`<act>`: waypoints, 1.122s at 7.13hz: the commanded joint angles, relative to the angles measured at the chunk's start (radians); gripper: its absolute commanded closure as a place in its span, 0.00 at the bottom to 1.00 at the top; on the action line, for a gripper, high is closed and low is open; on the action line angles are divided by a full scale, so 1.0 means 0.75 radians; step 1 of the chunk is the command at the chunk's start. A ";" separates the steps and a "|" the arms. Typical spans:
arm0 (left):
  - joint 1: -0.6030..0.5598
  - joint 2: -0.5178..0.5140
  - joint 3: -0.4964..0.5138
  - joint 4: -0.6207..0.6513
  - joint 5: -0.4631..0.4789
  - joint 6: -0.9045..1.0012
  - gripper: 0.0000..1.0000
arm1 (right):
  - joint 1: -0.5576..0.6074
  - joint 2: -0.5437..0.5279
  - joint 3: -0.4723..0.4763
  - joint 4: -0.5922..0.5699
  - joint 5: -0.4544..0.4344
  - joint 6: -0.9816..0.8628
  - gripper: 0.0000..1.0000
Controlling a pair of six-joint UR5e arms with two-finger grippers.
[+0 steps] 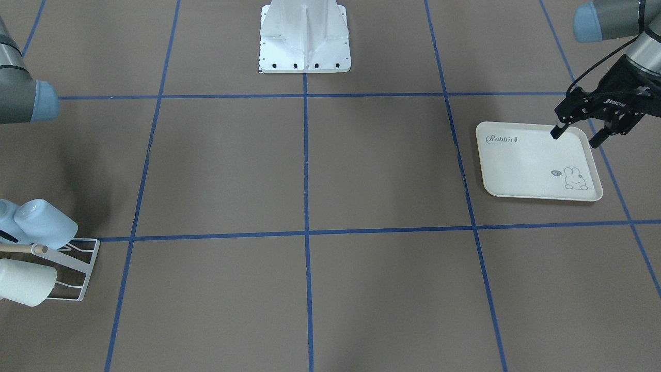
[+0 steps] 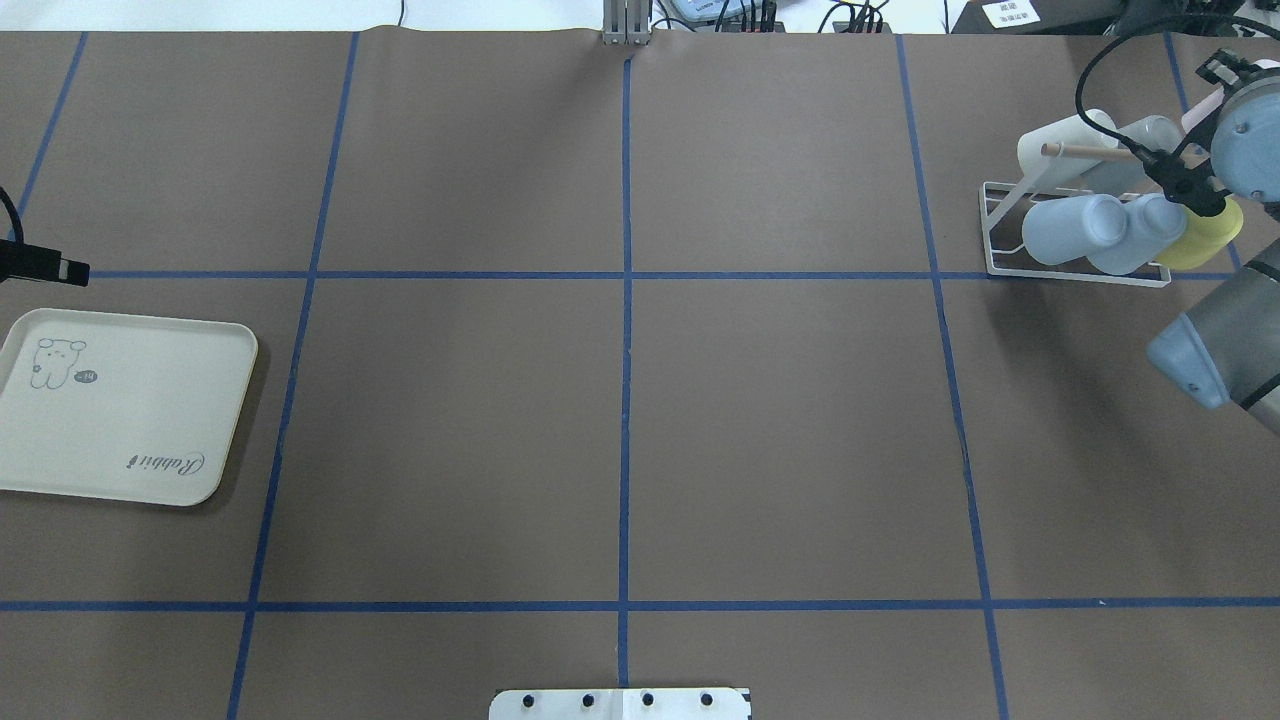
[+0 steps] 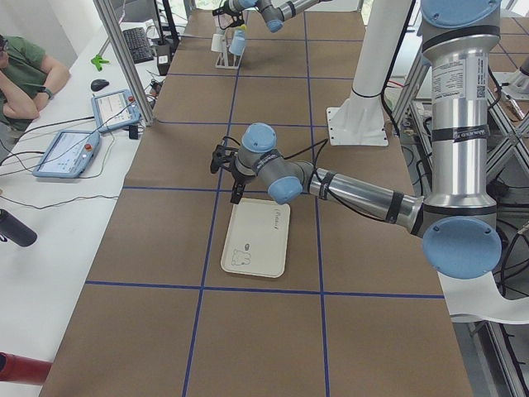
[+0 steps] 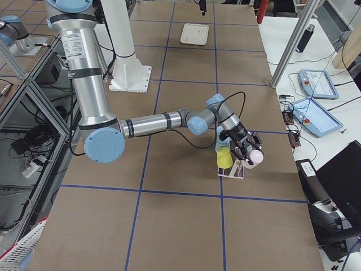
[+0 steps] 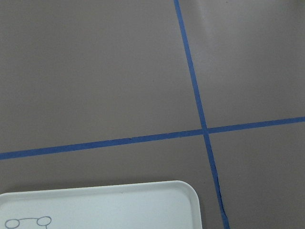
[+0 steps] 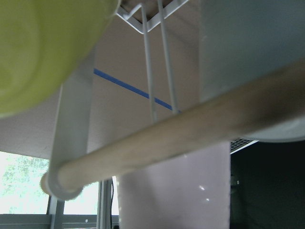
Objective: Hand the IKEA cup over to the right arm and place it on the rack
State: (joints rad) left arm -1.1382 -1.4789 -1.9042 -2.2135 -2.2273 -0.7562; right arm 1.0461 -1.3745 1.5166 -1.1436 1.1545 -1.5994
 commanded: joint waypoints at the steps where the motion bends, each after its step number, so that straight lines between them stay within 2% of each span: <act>1: -0.002 0.000 0.005 0.000 0.000 0.000 0.00 | -0.014 0.000 -0.006 0.001 -0.026 0.001 0.29; 4: -0.002 0.000 0.005 0.000 0.000 0.000 0.00 | -0.018 -0.002 -0.006 -0.001 -0.026 0.001 0.23; 5: -0.002 0.000 0.009 0.000 0.000 0.000 0.00 | -0.020 -0.002 -0.006 -0.001 -0.026 0.001 0.18; 8: -0.002 0.000 0.009 0.000 0.000 0.000 0.00 | -0.022 -0.002 -0.008 -0.001 -0.026 0.001 0.18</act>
State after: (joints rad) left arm -1.1397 -1.4788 -1.8977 -2.2135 -2.2273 -0.7563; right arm 1.0301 -1.3759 1.5120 -1.1443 1.1351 -1.5984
